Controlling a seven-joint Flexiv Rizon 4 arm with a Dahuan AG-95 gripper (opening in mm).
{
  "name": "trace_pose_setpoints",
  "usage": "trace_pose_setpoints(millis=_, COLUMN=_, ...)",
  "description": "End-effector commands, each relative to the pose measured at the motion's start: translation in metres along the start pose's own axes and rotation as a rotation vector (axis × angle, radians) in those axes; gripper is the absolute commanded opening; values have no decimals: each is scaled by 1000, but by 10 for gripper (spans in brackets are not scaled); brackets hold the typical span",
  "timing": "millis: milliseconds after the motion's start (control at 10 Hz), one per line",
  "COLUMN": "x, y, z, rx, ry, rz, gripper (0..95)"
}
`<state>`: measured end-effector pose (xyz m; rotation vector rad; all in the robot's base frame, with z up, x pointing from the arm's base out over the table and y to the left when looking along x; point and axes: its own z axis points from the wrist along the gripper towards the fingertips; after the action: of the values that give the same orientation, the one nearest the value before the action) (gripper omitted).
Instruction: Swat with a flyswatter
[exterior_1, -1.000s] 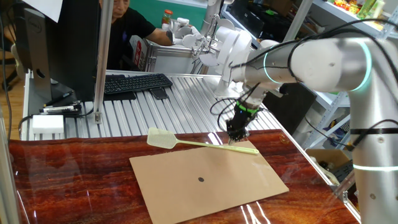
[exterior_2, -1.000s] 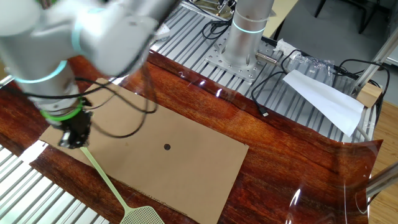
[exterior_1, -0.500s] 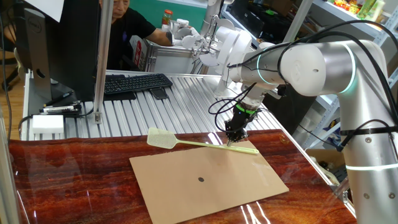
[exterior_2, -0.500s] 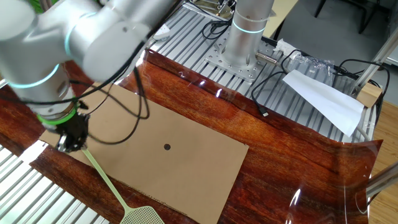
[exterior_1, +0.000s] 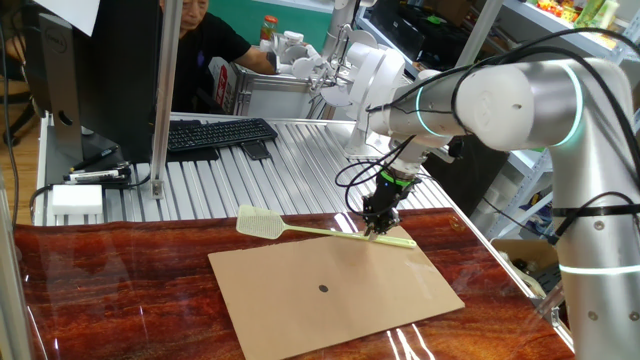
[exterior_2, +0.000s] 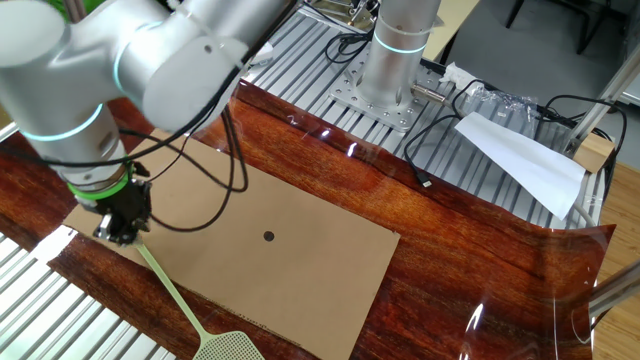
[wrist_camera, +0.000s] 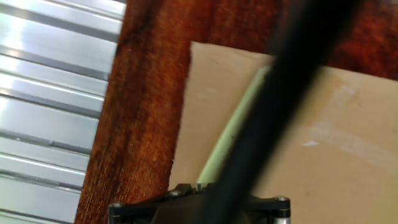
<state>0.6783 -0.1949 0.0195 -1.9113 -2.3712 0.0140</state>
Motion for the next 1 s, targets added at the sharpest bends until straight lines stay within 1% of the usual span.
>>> trace_pose_setpoints(millis=100, x=2, y=-2, z=1, rx=-7, ry=-6, rz=12, gripper=380)
trace_pose_setpoints(millis=700, x=5, y=-4, z=10, rx=-18, ry=-7, rz=14, gripper=380)
trace_pose_setpoints(millis=1000, x=5, y=-4, z=12, rx=-31, ry=1, rz=19, gripper=380)
